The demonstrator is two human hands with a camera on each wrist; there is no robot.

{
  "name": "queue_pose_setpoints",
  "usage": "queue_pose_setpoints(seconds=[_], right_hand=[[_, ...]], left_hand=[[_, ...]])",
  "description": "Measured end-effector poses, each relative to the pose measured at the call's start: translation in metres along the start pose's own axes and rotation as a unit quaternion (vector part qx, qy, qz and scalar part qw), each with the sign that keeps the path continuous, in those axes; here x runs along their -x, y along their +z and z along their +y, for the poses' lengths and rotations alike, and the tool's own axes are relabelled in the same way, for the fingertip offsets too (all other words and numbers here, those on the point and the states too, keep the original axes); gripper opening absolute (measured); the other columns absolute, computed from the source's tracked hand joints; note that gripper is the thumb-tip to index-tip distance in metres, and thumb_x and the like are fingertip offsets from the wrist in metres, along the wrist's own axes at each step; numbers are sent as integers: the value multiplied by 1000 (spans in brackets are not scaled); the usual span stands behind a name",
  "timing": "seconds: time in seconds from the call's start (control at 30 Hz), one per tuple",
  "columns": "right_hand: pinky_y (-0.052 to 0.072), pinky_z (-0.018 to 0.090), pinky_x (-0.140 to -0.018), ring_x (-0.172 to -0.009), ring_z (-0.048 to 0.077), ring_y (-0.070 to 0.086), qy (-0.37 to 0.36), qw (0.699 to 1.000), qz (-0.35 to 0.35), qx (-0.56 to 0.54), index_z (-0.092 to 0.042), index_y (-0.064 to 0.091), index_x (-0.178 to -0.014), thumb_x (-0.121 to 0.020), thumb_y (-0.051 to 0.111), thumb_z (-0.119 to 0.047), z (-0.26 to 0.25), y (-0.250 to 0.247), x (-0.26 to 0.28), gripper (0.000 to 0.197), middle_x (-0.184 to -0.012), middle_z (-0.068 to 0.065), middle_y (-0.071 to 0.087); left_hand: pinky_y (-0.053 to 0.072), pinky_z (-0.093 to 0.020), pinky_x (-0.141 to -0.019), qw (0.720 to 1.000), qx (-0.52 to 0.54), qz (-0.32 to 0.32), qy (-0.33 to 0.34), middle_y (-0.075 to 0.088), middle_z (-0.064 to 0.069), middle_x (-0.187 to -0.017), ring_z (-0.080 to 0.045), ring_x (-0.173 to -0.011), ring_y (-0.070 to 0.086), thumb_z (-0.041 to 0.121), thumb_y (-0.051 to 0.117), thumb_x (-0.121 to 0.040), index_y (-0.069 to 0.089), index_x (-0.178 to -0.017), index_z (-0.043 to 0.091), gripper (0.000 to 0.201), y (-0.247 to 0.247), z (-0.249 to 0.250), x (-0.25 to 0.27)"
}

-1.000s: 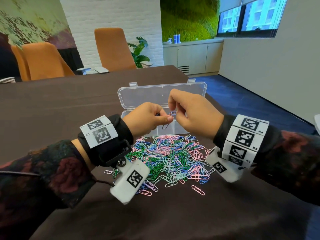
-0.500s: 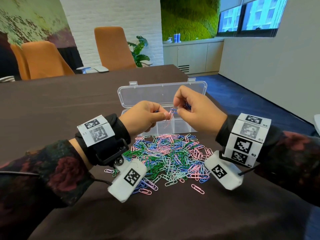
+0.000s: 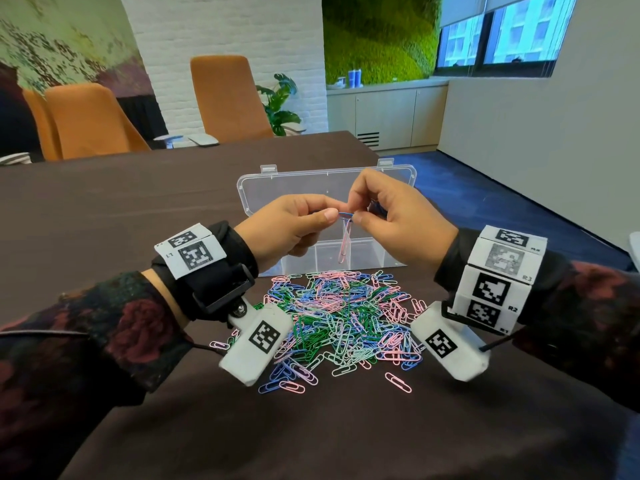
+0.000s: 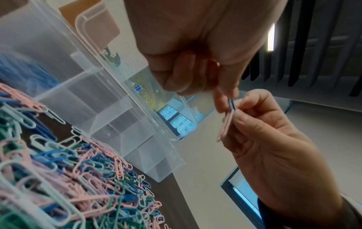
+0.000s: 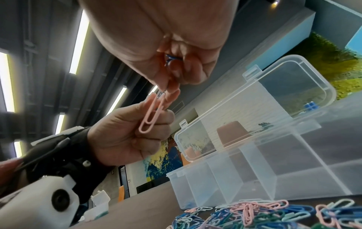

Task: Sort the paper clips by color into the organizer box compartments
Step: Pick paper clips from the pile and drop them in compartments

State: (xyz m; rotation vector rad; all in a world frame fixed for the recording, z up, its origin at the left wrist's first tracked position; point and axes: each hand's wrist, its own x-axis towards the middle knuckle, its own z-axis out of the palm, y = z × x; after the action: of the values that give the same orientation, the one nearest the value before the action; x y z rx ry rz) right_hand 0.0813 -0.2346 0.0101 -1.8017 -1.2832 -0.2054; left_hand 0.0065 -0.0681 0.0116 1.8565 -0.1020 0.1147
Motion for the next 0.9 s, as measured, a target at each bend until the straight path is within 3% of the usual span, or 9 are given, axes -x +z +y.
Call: queue_pose_setpoints(seconds=[0.13, 0.3, 0.53, 0.7, 0.8, 0.9], right_hand=[[36, 12, -58, -58, 4, 38, 27, 997, 16, -65, -25, 45, -77, -87, 53, 6, 1, -3, -5, 34, -73, -6, 48], [36, 9, -53, -54, -1, 41, 41, 995, 14, -91, -22, 45, -77, -87, 53, 7, 1, -4, -8, 32, -73, -4, 47], [39, 9, -57, -60, -2, 45, 32, 996, 14, -87, -26, 52, -83, -88, 53, 6, -1, -4, -7, 33, -77, -3, 50], [43, 12, -71, -71, 5, 48, 24, 997, 10, -74, -26, 59, -91, -88, 54, 6, -2, -4, -6, 33, -77, -2, 54], [42, 13, -73, -73, 6, 50, 21, 998, 20, -62, -20, 62, -95, -88, 54, 7, -2, -4, -6, 29, -80, 1, 58], [43, 9, -72, -69, -2, 53, 24, 997, 28, -64, -17, 61, -93, -88, 56, 6, -3, -3, -6, 24, -78, -8, 59]], left_hand=[[14, -17, -44, 999, 8, -46, -7, 26, 10, -52, -6, -46, 18, 29, 48, -84, 62, -103, 13, 29, 2, -2, 3], [17, -13, -41, 999, 15, -35, -16, 40, 14, -46, -3, -43, 22, 25, 53, -79, 59, -96, 8, 25, 7, -2, 5], [15, -15, -41, 998, 52, -15, -28, 28, 10, -48, -5, -43, 19, 28, 58, -75, 59, -85, 10, 21, 13, 5, 5], [13, -15, -41, 994, 99, 1, -41, 23, 7, -54, -6, -46, 17, 22, 51, -89, 61, -85, 12, 15, 13, 5, 5], [13, -15, -42, 992, 120, -5, -44, 23, 7, -57, -7, -49, 17, 29, 54, -81, 68, -84, 15, 19, 13, 4, 5], [13, -16, -43, 992, 120, -11, -43, 23, 5, -58, -6, -49, 17, 28, 56, -78, 61, -84, 14, 17, 15, 3, 7]])
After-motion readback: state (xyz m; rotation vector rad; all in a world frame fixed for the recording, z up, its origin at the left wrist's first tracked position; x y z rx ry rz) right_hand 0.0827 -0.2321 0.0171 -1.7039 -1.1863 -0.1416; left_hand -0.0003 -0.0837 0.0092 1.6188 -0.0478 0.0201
